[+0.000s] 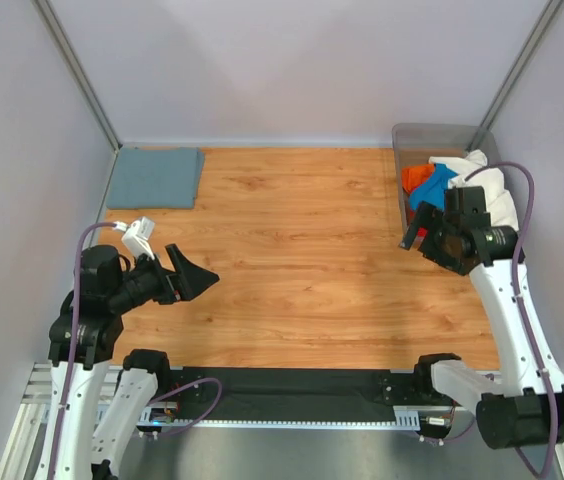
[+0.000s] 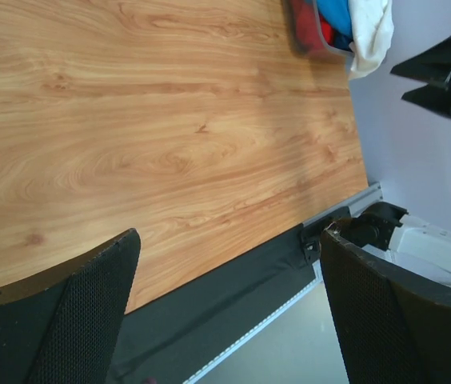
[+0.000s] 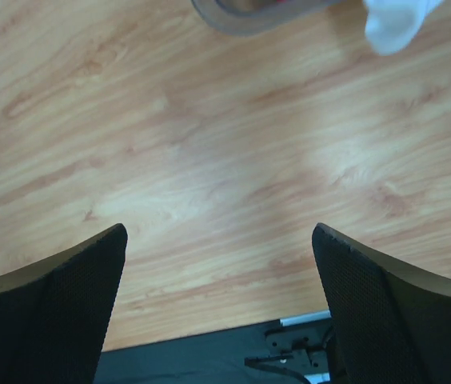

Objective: Fold and stack the t-shirts
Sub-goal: Grab the tshirt from the pile

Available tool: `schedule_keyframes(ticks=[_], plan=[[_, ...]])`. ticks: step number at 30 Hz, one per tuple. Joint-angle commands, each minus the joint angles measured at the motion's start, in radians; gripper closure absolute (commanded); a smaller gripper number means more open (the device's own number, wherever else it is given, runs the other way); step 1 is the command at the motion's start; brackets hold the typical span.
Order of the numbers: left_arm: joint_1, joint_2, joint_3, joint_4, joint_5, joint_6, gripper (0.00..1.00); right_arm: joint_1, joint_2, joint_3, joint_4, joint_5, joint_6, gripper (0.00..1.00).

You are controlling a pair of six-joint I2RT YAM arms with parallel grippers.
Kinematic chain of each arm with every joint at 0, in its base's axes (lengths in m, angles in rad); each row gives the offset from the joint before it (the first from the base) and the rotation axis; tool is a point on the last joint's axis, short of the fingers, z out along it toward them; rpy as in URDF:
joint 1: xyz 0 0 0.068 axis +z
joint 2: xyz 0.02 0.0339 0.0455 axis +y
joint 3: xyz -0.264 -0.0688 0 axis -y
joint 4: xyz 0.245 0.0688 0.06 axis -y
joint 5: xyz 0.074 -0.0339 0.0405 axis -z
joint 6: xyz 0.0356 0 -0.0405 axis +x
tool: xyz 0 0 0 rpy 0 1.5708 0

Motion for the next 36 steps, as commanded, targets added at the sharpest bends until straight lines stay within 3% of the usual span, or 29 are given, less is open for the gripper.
schedule_keyframes(ticks=[1, 4, 13, 16, 19, 21, 29, 32, 36], plan=[[-0.006, 0.022, 0.039, -0.002, -0.008, 0.046, 0.0, -0.012, 0.117, 0.15, 0.048, 0.107, -0.048, 0.0], [-0.011, 0.028, 0.046, -0.011, -0.014, 0.065, 0.0, -0.06, 0.249, 0.268, 0.101, 0.127, -0.056, 0.0], [-0.014, 0.01, 0.004, -0.028, -0.017, 0.092, 0.02, -0.235, 0.655, 0.504, 0.244, 0.266, -0.088, 0.15], [-0.014, 0.017, 0.014, -0.024, -0.028, 0.108, 0.02, -0.247, 0.74, 0.532, 0.31, 0.251, -0.115, 0.23], [-0.014, 0.031, 0.031, -0.019, -0.031, 0.121, 0.03, -0.247, 0.832, 0.609, 0.269, 0.275, -0.123, 0.42], [-0.014, 0.034, 0.036, -0.021, -0.037, 0.132, 0.03, -0.247, 0.864, 0.617, 0.242, 0.291, -0.125, 0.47], [-0.014, 0.042, 0.068, -0.051, -0.072, 0.175, 0.03, -0.262, 0.91, 0.538, 0.291, 0.391, -0.168, 0.44], [-0.014, 0.046, 0.077, -0.057, -0.075, 0.18, 0.03, -0.275, 0.907, 0.503, 0.327, 0.386, -0.172, 0.53], [-0.014, 0.052, 0.08, -0.06, -0.066, 0.175, 0.03, -0.278, 0.927, 0.512, 0.339, 0.346, -0.184, 0.54]])
